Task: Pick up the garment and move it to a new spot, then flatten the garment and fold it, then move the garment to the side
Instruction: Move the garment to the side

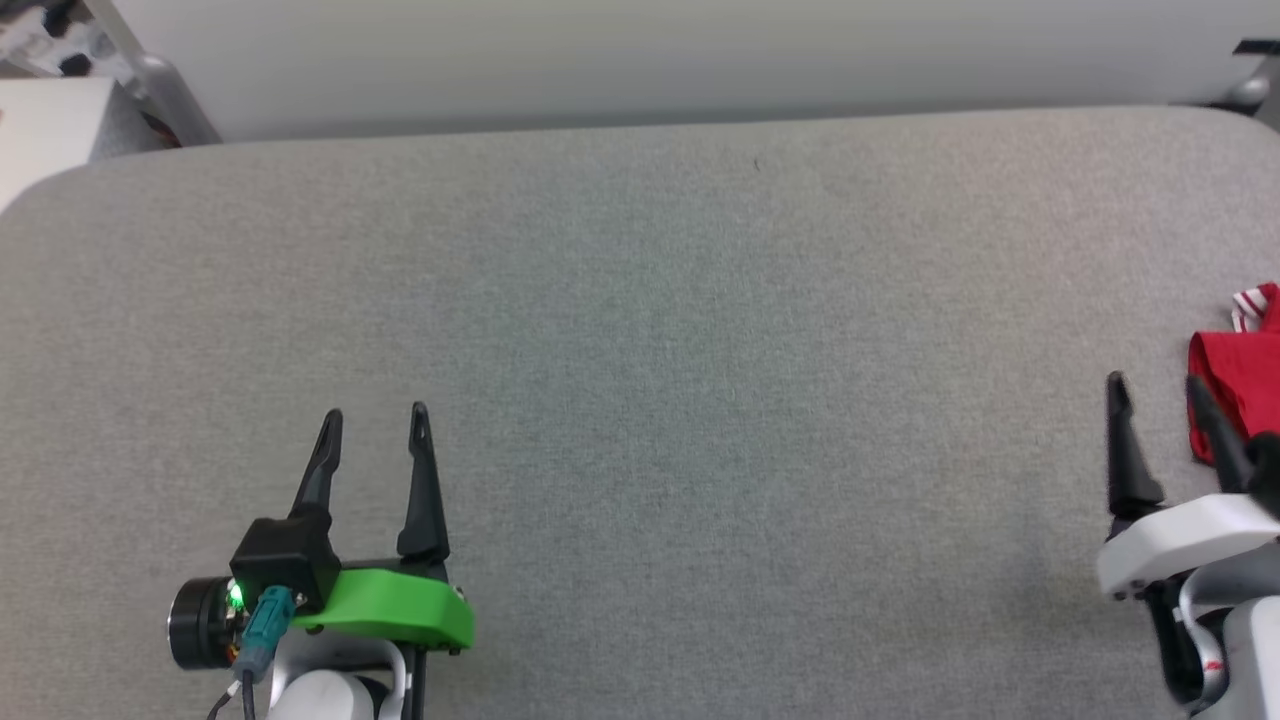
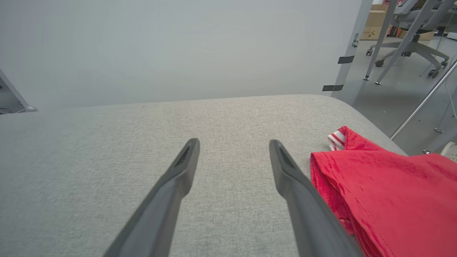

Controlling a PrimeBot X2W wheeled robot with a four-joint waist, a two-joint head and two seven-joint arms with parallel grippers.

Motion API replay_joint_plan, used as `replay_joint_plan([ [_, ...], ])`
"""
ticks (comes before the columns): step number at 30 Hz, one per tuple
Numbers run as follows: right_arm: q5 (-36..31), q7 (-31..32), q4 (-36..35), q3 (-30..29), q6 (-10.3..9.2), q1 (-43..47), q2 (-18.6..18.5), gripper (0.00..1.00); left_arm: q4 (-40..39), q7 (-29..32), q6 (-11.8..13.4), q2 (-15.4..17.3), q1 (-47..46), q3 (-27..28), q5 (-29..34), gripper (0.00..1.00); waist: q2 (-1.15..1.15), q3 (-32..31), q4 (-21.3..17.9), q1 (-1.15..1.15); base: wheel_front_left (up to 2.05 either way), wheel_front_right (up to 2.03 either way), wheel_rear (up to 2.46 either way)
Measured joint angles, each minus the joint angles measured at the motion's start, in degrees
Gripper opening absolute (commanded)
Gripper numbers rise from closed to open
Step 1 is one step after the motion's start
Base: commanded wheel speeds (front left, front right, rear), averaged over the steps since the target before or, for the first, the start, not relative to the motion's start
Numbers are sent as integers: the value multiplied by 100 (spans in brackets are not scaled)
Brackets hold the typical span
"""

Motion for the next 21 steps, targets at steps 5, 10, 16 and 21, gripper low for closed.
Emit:
replay_joint_plan([
  [5, -147, 309, -743, 209, 0, 472, 334, 100, 177, 0, -46, 65, 195, 90, -69, 100, 0, -345, 104, 0, 0, 0, 0],
  [10, -253, 555, -1282, 332, 0, 773, 492, 100, 279, 0, -87, 110, 320, 113, -124, 100, 0, -618, 147, 0, 0, 0, 0],
  [16, -394, 878, -1896, 416, 0, 1218, 616, 100, 346, 0, -136, 142, 482, 113, -164, 100, 0, -866, 161, 0, 0, 0, 0],
  [21, -449, 1089, -2270, 449, 0, 1549, 644, 100, 402, 0, -159, 141, 607, 97, -183, 100, 0, -1012, 152, 0, 0, 0, 0],
])
